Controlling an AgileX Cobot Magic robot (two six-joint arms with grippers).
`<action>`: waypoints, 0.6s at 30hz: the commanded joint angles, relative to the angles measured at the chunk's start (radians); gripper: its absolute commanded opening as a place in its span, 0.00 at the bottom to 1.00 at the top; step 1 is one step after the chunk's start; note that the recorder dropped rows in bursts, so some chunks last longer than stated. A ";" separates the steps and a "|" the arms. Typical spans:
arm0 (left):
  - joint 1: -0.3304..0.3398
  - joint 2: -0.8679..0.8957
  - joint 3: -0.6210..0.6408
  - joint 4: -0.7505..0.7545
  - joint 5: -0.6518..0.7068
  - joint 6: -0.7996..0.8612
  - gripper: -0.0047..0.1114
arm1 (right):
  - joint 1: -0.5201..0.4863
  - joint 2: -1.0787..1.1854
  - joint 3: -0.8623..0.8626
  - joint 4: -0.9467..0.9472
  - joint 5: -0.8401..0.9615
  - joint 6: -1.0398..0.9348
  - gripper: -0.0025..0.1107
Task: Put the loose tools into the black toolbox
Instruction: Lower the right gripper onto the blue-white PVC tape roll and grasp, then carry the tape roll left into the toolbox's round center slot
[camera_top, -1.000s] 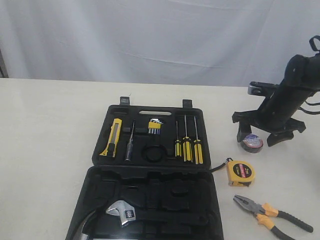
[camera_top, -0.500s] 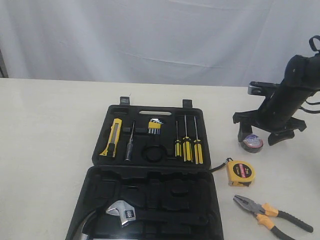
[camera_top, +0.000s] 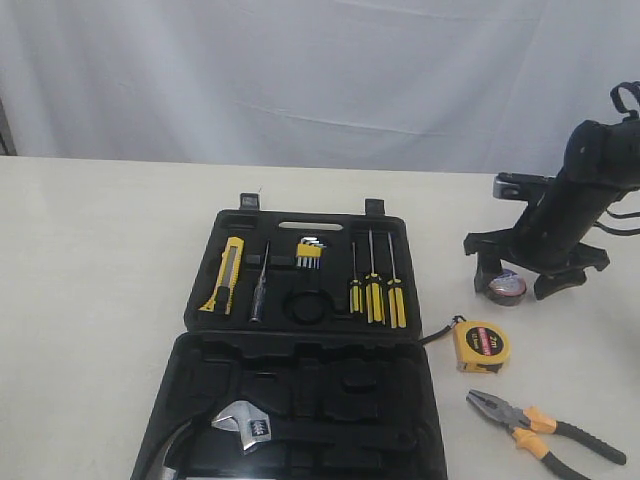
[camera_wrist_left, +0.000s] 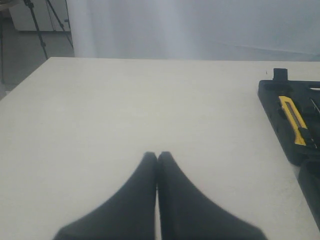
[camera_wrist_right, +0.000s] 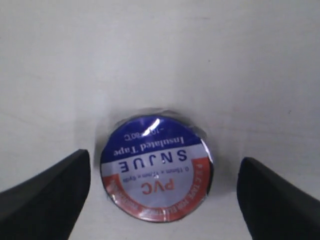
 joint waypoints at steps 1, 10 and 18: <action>-0.005 -0.001 0.003 0.000 -0.005 -0.006 0.04 | -0.005 -0.002 -0.006 -0.005 -0.006 0.000 0.67; -0.005 -0.001 0.003 0.000 -0.005 -0.006 0.04 | -0.003 -0.011 -0.008 0.015 0.022 0.000 0.26; -0.005 -0.001 0.003 0.000 -0.005 -0.006 0.04 | 0.017 -0.111 -0.137 0.055 0.246 -0.022 0.33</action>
